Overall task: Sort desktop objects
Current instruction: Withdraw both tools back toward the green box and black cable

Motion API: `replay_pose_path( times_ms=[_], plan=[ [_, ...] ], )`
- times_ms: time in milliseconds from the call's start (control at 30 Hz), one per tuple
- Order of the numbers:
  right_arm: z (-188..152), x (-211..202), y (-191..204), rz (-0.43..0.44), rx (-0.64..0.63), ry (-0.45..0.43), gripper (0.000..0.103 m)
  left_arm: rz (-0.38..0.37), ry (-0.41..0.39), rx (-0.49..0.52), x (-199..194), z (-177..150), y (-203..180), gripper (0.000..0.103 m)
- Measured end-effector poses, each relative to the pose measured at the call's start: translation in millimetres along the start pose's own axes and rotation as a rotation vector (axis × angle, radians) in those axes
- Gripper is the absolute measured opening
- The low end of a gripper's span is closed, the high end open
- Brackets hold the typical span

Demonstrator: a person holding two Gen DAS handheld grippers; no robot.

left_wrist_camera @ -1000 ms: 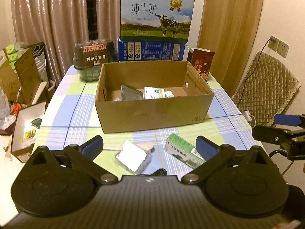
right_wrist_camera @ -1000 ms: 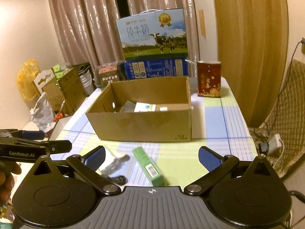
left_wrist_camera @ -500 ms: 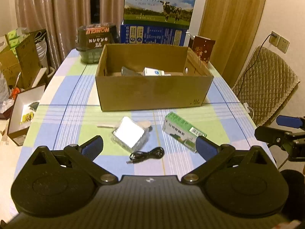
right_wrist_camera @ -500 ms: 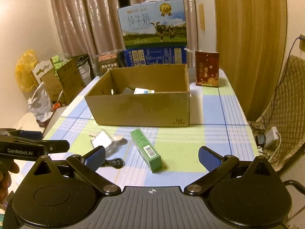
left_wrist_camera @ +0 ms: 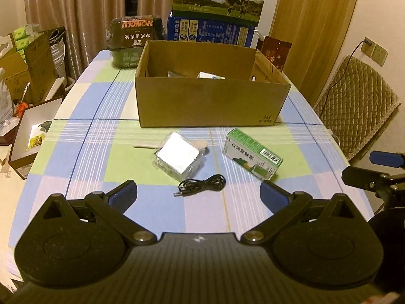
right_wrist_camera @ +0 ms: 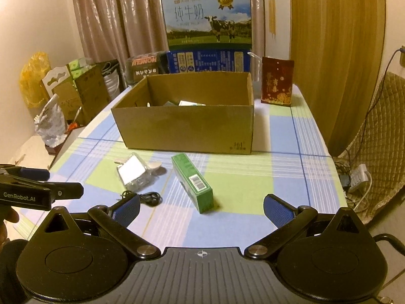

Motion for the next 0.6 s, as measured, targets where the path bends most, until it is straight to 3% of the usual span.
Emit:
replay_pose_path(
  times_ms=[600],
  plan=[
    [-20,25,-3,-0.02,-0.019,0.047,0.101,0.028,0.034,0.008,18,-19,17,0.101]
  ],
)
Point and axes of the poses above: each gripper's, at about its wrist camera, not at the fingertips, and x roughly the way its jaws point, y to its left, z to its top, the point moved 6 cm from there along x, roughly the way its jaws point, and after that the axes turned 6 degrees about -z, right-handed, at the moved point
